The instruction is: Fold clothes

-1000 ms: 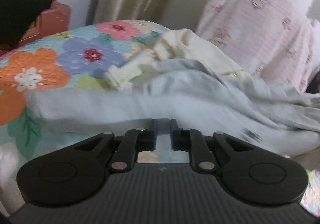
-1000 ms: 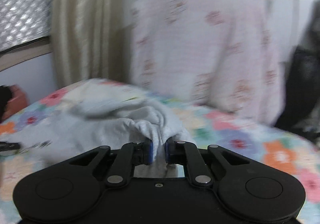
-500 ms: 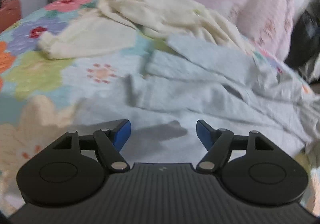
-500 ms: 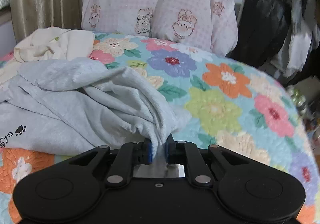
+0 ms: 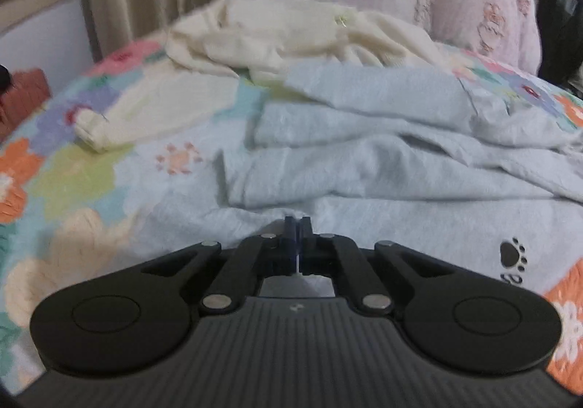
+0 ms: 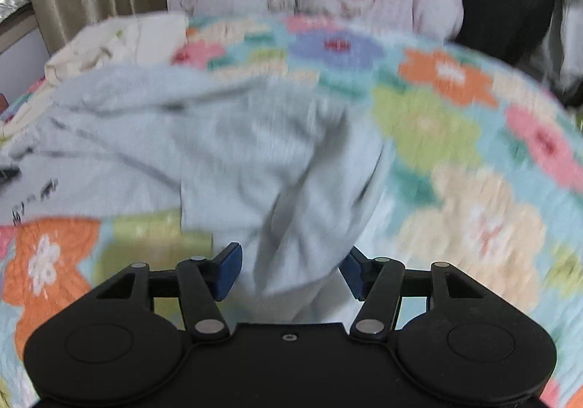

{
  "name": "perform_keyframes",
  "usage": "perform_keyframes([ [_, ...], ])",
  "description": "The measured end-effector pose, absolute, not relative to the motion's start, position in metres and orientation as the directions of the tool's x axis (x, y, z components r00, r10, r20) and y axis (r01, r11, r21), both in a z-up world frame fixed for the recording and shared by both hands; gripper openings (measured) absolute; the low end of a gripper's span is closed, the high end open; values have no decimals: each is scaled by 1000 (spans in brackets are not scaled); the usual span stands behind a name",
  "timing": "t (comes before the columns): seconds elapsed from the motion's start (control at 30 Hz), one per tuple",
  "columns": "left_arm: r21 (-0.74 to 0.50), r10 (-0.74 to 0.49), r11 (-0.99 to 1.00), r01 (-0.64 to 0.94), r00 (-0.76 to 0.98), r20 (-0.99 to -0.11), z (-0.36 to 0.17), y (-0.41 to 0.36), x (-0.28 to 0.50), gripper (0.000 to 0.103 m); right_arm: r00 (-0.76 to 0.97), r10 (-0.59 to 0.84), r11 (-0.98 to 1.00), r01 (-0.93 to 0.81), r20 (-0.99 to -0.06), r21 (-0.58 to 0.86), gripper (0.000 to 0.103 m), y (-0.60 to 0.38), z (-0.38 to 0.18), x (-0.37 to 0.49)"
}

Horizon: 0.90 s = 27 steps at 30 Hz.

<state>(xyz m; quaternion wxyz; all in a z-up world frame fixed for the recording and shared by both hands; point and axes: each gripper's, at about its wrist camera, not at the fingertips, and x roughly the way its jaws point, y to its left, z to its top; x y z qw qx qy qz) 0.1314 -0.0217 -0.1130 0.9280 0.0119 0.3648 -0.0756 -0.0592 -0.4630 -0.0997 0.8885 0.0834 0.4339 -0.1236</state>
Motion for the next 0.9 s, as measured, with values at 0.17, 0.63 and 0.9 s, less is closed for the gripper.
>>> perform_keyframes([
  [0.17, -42, -113, 993, 111, 771, -626, -87, -19, 117, 0, 622, -203, 952, 306, -757, -4, 17, -450, -98, -63],
  [0.63, -173, -100, 984, 27, 899, -426, 10, 15, 29, 0, 709, -550, 830, 526, -442, -188, 2, -501, 33, -124],
  [0.9, -261, -193, 964, 43, 790, -582, -11, 7, 20, 0, 690, -381, 898, 434, -615, -69, 11, -483, -29, -141],
])
